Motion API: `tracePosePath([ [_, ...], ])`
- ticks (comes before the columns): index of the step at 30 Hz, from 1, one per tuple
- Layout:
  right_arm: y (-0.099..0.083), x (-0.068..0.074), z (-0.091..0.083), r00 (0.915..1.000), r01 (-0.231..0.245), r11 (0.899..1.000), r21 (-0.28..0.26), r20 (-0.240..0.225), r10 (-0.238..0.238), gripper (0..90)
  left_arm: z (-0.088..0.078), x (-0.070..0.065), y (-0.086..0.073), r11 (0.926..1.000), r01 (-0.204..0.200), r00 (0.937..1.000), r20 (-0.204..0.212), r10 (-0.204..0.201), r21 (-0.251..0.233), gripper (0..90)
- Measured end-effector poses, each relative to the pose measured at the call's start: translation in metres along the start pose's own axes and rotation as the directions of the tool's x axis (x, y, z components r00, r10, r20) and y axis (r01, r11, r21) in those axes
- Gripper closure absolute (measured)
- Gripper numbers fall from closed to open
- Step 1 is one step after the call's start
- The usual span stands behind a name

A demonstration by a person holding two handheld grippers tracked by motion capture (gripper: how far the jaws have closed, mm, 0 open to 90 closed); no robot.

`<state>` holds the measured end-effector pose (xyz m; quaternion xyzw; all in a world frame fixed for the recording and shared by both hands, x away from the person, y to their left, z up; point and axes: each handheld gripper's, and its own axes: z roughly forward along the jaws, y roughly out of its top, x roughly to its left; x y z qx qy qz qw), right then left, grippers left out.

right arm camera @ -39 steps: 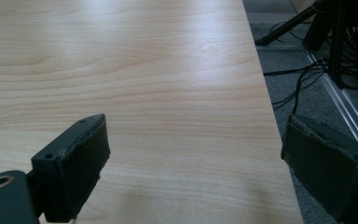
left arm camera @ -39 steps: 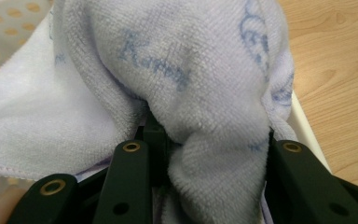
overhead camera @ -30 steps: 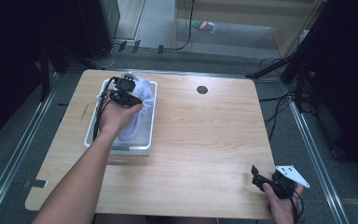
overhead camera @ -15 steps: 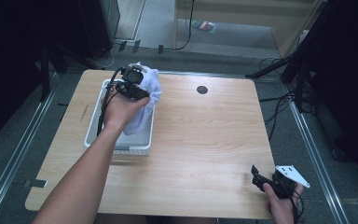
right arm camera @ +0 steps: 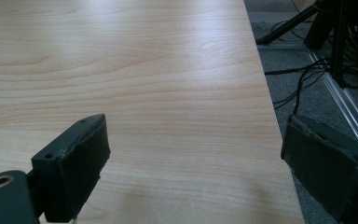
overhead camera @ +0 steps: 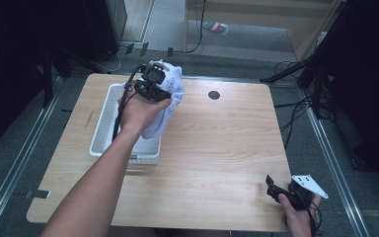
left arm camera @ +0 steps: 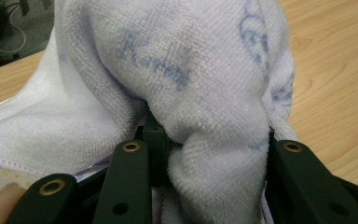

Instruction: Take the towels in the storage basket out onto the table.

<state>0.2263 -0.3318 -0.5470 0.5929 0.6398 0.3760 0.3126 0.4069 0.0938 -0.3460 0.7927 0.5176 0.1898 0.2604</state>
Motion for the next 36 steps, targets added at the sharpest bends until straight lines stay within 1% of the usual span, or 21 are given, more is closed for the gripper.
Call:
tracePosePath([
  [4,0.0,0.0,0.0,1.0,-0.007,1.0,0.003,0.002,0.007,7.7,0.004,-0.012,0.004,0.9999,-0.015,0.9998,0.015,0.015,-0.001,63.1],
  [7,0.0,0.0,0.0,1.0,-0.002,1.0,0.001,0.0,0.002,7.7,0.006,-0.021,0.009,0.9996,-0.027,0.9993,0.028,0.027,-0.005,63.1],
  [10,0.0,0.0,0.0,1.0,-0.002,1.0,0.0,0.0,0.002,8.3,0.007,-0.028,0.013,0.9992,-0.032,0.999,0.032,0.033,-0.024,63.0],
  [12,0.0,0.001,0.0,1.0,0.001,1.0,-0.001,0.0,-0.001,8.3,0.008,-0.034,0.016,0.999,-0.037,0.9985,0.039,0.038,-0.024,63.0],
  [13,0.0,0.001,0.0,1.0,0.001,1.0,0.001,-0.001,-0.001,8.4,0.008,-0.037,0.018,0.9986,-0.046,0.9981,0.04,0.047,-0.026,63.0],
  [17,0.0,0.001,-0.001,1.0,0.004,1.0,-0.001,-0.006,-0.004,8.4,0.012,-0.051,0.023,0.9984,-0.047,0.9973,0.055,0.048,-0.033,63.0],
  [20,0.0,0.001,-0.001,0.9999,0.01,1.0,-0.001,-0.007,-0.01,8.3,0.015,-0.062,0.026,0.9977,-0.058,0.996,0.067,0.06,-0.034,63.0],
  [24,0.0,0.001,-0.001,0.9999,0.008,1.0,-0.003,-0.014,-0.008,8.4,0.021,-0.074,0.03,0.9969,-0.071,0.9934,0.088,0.073,-0.033,63.0],
  [27,0.0,0.001,-0.001,0.9998,0.012,1.0,-0.002,-0.017,-0.012,8.4,0.027,-0.083,0.031,0.997,-0.071,0.9916,0.106,0.074,-0.031,63.0],
  [30,0.0,0.001,-0.001,0.9998,0.01,1.0,-0.002,-0.018,-0.01,8.4,0.035,-0.092,0.03,0.997,-0.072,0.9875,0.139,0.075,-0.03,62.8],
  [31,0.0,0.001,-0.001,0.9997,0.011,1.0,-0.002,-0.02,-0.011,8.4,0.037,-0.094,0.03,0.9969,-0.073,0.9868,0.143,0.077,-0.029,62.7],
  [35,0.0,0.001,-0.001,0.9997,0.012,1.0,-0.001,-0.022,-0.012,8.3,0.048,-0.105,0.027,0.9963,-0.082,0.9803,0.178,0.085,-0.027,62.6],
  [36,0.0,0.001,-0.001,0.9997,0.01,1.0,0.0,-0.024,-0.01,8.3,0.05,-0.107,0.026,0.9961,-0.085,0.9797,0.18,0.088,-0.024,62.5],
])
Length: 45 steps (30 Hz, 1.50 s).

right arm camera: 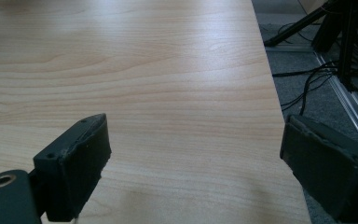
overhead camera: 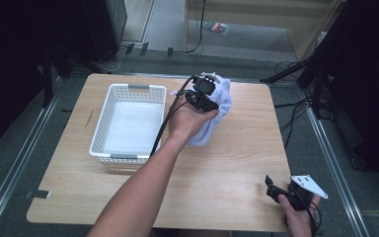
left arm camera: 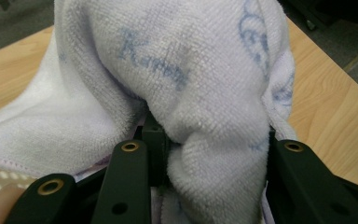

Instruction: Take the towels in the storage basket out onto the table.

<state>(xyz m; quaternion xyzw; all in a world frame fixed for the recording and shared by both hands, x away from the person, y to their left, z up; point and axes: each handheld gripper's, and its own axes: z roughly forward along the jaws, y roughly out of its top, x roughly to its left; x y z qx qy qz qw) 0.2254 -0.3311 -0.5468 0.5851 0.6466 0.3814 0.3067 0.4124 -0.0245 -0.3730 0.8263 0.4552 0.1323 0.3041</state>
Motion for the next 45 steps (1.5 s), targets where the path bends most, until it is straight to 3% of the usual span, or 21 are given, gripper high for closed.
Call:
tracePosePath([
  [9,0.0,0.0,0.0,1.0,0.003,1.0,-0.001,-0.001,-0.003,8.3,0.028,-0.007,-0.018,0.9999,0.011,0.9981,0.061,-0.012,0.012,62.0],
  [14,0.0,0.0,0.001,1.0,0.003,1.0,0.001,-0.003,-0.003,8.3,0.045,-0.002,-0.032,0.9977,0.06,0.9891,0.133,-0.063,0.033,60.6],
  [17,0.0,0.0,0.0,1.0,0.003,1.0,0.002,-0.002,-0.003,8.4,0.051,-0.001,-0.039,0.997,0.056,0.9864,0.152,-0.064,0.052,58.9],
  [21,0.0,0.001,0.0,1.0,0.003,1.0,0.003,-0.002,-0.003,8.4,0.058,0.0,-0.044,0.9954,0.047,0.9826,0.175,-0.061,0.083,48.4],
  [24,0.0,0.001,0.001,1.0,0.005,1.0,0.003,-0.001,-0.005,8.4,0.061,0.001,-0.046,0.9909,0.038,0.981,0.184,-0.062,0.129,31.2],
  [27,0.0,0.001,0.001,1.0,0.006,1.0,0.003,-0.001,-0.006,8.3,0.06,0.003,-0.046,0.9916,0.055,0.975,0.208,-0.079,0.117,24.1],
  [30,0.0,0.001,0.001,1.0,0.006,1.0,0.003,0.0,-0.006,8.4,0.06,0.002,-0.047,0.9909,0.048,0.9806,0.183,-0.071,0.126,12.6],
  [35,0.0,0.001,0.001,1.0,0.005,1.0,0.004,0.001,-0.005,8.3,0.054,0.007,-0.046,0.9907,0.051,0.9848,0.159,-0.071,0.126,2.4],
  [45,0.0,0.001,0.001,1.0,0.006,1.0,0.004,0.002,-0.006,8.4,0.026,0.027,-0.046,0.9934,0.075,0.9907,0.107,-0.084,0.087,0.0],
])
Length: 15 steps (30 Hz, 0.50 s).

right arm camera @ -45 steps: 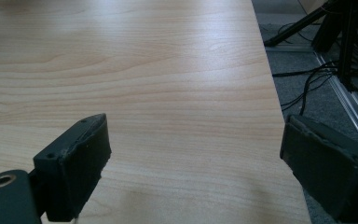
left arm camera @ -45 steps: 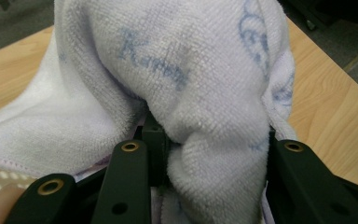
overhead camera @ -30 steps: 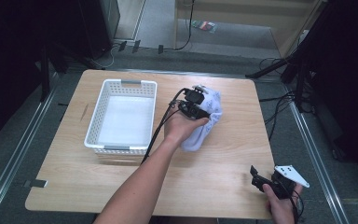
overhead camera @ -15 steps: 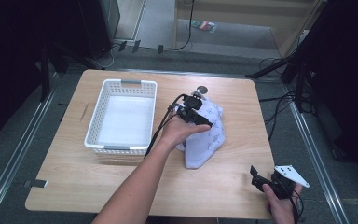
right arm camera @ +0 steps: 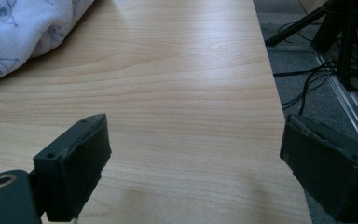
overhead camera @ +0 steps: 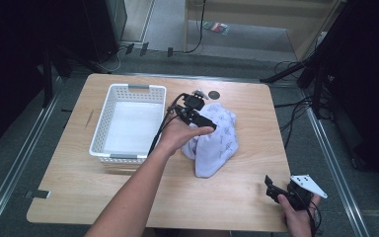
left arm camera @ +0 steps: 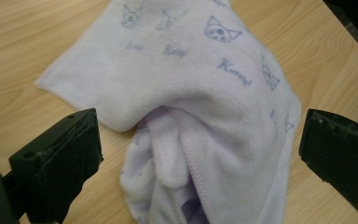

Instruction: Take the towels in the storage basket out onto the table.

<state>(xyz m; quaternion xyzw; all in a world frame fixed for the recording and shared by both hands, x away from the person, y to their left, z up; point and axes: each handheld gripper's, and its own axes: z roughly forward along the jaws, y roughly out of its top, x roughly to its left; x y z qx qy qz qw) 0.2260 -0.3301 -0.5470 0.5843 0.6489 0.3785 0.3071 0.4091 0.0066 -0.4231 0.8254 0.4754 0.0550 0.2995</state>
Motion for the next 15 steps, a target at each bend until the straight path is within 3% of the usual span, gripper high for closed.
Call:
tracePosePath([
  [13,0.0,0.0,0.0,1.0,0.001,1.0,0.003,0.007,-0.001,8.5,-0.038,0.037,-0.017,0.9969,0.048,0.9969,-0.06,-0.052,-0.063,0.0],
  [15,0.0,0.0,0.0,1.0,0.0,1.0,0.003,0.008,0.0,8.4,-0.043,0.045,-0.022,0.9966,0.053,0.994,-0.093,-0.059,-0.063,0.0],
])
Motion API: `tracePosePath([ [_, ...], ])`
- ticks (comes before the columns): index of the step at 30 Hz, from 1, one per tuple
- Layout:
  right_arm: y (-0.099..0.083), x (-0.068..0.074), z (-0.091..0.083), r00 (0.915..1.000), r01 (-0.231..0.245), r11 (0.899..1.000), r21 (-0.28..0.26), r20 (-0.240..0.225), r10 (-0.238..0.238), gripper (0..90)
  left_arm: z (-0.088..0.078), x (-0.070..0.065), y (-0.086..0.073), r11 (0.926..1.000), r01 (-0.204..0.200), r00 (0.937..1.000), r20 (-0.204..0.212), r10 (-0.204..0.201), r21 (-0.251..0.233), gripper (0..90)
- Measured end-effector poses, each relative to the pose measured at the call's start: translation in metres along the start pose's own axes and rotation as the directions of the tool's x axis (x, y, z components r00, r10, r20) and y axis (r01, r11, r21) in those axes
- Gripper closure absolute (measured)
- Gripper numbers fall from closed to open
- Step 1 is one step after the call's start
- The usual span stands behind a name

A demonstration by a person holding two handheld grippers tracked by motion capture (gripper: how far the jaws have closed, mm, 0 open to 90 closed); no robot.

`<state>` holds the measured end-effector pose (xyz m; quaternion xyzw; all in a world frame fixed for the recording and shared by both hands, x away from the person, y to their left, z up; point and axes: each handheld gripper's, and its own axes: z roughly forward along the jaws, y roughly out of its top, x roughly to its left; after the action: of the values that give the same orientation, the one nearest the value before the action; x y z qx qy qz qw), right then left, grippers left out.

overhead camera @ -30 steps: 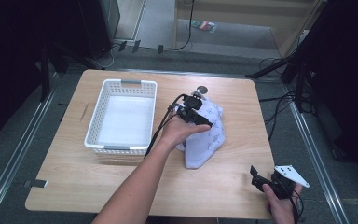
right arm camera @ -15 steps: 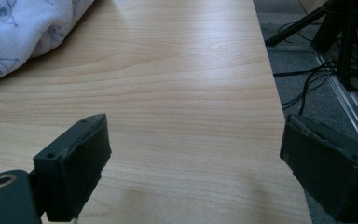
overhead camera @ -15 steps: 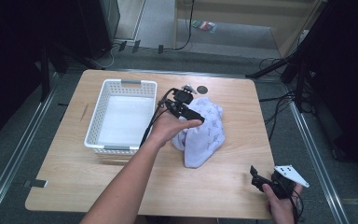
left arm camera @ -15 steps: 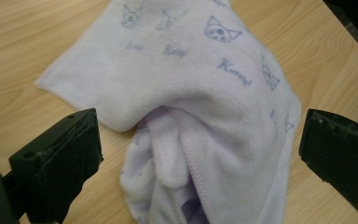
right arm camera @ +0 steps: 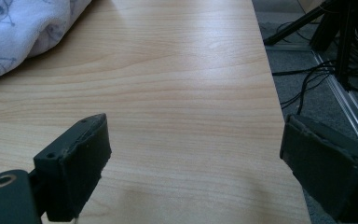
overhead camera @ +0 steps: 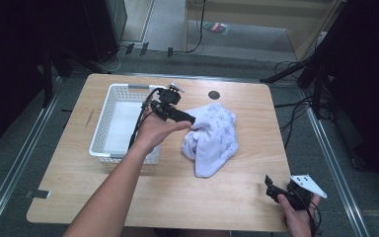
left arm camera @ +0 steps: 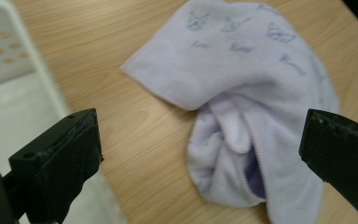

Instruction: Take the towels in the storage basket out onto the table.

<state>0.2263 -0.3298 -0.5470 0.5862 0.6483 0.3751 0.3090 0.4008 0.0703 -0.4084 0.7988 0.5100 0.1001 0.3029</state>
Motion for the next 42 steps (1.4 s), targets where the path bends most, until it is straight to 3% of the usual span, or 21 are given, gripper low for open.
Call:
tracePosePath([
  [6,0.0,0.0,0.0,1.0,0.003,1.0,0.002,0.002,-0.003,8.5,-0.011,0.029,-0.015,0.9991,0.042,0.9986,-0.033,-0.042,-0.005,0.0],
  [9,0.0,0.0,0.0,1.0,0.005,1.0,0.003,0.002,-0.005,8.5,-0.016,0.041,-0.022,0.999,0.045,0.9974,-0.057,-0.045,-0.001,0.0],
  [11,0.0,0.0,0.0,1.0,0.004,1.0,0.002,0.002,-0.004,8.4,-0.02,0.049,-0.027,0.9973,0.072,0.9966,-0.039,-0.072,-0.015,0.0],
  [14,0.0,0.0,0.0,1.0,0.005,1.0,0.004,0.003,-0.005,8.4,-0.029,0.058,-0.033,0.9963,0.079,0.9954,-0.052,-0.081,-0.035,0.0],
  [17,0.0,0.001,0.001,0.9999,0.011,1.0,0.005,0.0,-0.011,8.4,-0.04,0.07,-0.042,0.9903,0.117,0.9917,-0.045,-0.12,-0.076,0.0],
  [26,0.0,0.001,0.001,0.9999,0.015,1.0,0.006,0.003,-0.015,8.4,-0.07,0.099,-0.068,0.978,0.161,0.9826,-0.072,-0.171,-0.133,0.0],
  [34,0.0,0.001,0.001,0.9999,0.016,1.0,0.008,0.002,-0.016,8.4,-0.086,0.114,-0.094,0.9737,0.163,0.9792,-0.095,-0.179,-0.159,0.0],
  [39,0.0,0.001,0.001,0.9999,0.015,1.0,0.009,0.0,-0.015,8.4,-0.096,0.127,-0.112,0.9674,0.175,0.9748,-0.106,-0.196,-0.183,0.0],
  [42,0.0,0.001,0.001,0.9999,0.014,1.0,0.008,-0.001,-0.014,8.4,-0.103,0.134,-0.124,0.9596,0.186,0.97,-0.116,-0.214,-0.211,0.0],
])
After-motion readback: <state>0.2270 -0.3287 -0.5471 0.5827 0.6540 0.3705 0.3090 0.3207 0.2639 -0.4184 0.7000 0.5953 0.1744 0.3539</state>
